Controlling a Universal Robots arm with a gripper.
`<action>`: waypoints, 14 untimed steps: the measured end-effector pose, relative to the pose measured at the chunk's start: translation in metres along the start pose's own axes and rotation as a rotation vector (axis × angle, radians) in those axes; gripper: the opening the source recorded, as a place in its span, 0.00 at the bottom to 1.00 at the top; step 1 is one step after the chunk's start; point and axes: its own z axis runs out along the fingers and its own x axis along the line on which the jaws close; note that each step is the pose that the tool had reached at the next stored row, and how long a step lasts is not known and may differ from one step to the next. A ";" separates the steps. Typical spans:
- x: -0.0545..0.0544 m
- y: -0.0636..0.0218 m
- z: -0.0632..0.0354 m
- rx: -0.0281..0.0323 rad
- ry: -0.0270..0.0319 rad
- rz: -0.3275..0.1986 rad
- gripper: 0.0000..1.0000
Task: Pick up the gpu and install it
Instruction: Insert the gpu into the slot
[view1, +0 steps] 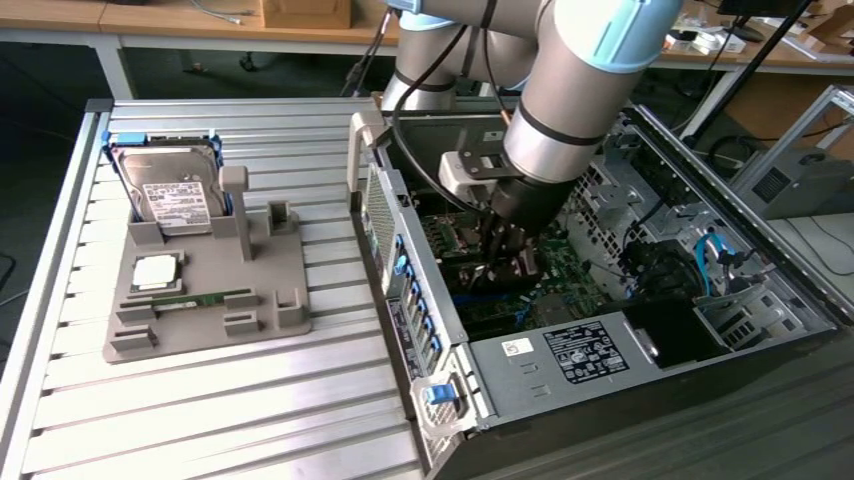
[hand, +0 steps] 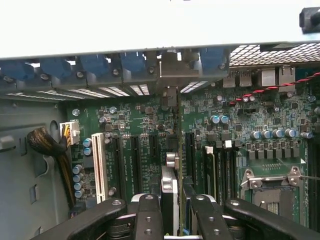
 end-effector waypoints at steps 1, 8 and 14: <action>-0.001 0.0001 0.0001 -0.0001 0.0002 0.001 0.27; -0.002 0.0011 0.0023 0.0000 0.0000 0.001 0.27; -0.001 0.0013 0.0062 -0.0003 0.0006 0.001 0.27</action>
